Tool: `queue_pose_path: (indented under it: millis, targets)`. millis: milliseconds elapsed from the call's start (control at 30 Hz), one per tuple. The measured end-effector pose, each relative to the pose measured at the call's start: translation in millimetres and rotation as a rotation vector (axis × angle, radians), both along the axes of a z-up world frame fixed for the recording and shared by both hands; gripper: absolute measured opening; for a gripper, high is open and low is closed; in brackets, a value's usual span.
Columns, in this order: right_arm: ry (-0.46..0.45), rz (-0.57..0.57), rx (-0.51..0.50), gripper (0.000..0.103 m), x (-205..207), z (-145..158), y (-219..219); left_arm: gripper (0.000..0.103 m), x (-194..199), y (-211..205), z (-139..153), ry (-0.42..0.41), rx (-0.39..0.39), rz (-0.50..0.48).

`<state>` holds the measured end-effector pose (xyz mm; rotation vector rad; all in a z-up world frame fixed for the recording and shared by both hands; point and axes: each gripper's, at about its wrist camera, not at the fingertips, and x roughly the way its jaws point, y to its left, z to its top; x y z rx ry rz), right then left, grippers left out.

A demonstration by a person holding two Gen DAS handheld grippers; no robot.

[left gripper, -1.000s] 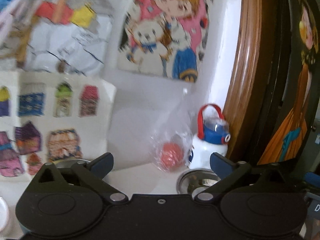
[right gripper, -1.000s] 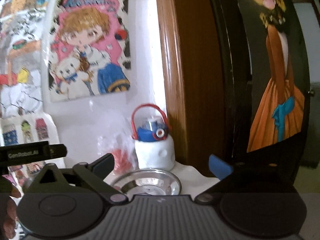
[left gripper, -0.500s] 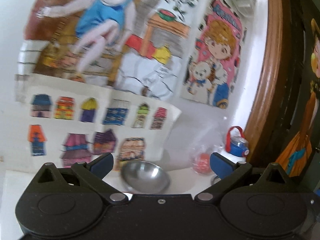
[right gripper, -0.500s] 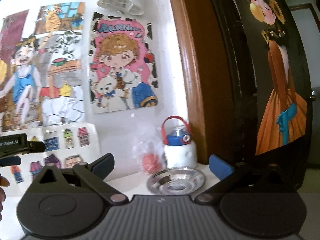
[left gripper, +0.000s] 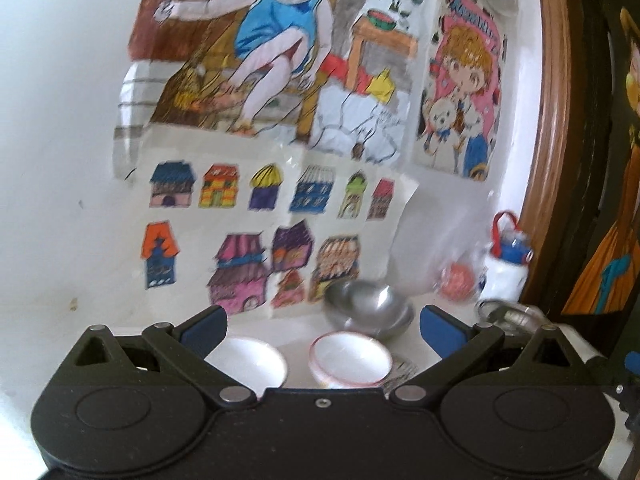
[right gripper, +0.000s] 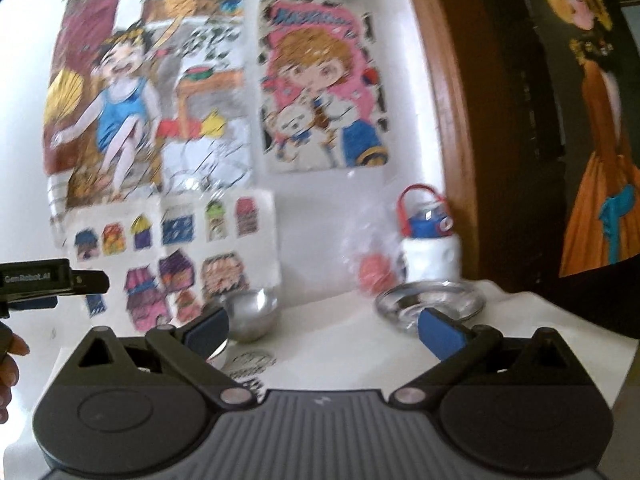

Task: Organize plates and bowls
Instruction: 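Withdraw both grippers and move toward the deep steel bowl, then lower both grippers onto the deep steel bowl rim and close them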

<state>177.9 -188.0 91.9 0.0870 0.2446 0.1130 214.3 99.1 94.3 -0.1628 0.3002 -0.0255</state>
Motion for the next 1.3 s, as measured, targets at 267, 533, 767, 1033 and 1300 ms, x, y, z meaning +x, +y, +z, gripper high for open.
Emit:
queue_pose_path:
  millis: [267,533,767,1033,1300]
  targets:
    - [0.079,0.079,-0.04,0.103,14.3,-23.2,30.2,0.102,6.2,27.5,-30.9,0.07,0.039,0.019]
    - [0.134,0.097,-0.07,0.103,43.7,-34.3,50.0,0.102,27.9,42.4,-36.9,0.094,0.082,0.031]
    - [0.158,0.112,-0.081,0.103,69.0,-39.2,61.8,0.102,53.6,48.0,-42.8,0.122,0.113,0.034]
    - [0.179,0.117,-0.073,0.103,103.2,-43.2,67.9,0.102,87.2,46.5,-41.9,0.144,0.131,0.028]
    - [0.201,0.116,-0.038,0.103,138.1,-45.4,71.6,0.102,129.6,38.1,-38.6,0.182,0.117,0.022]
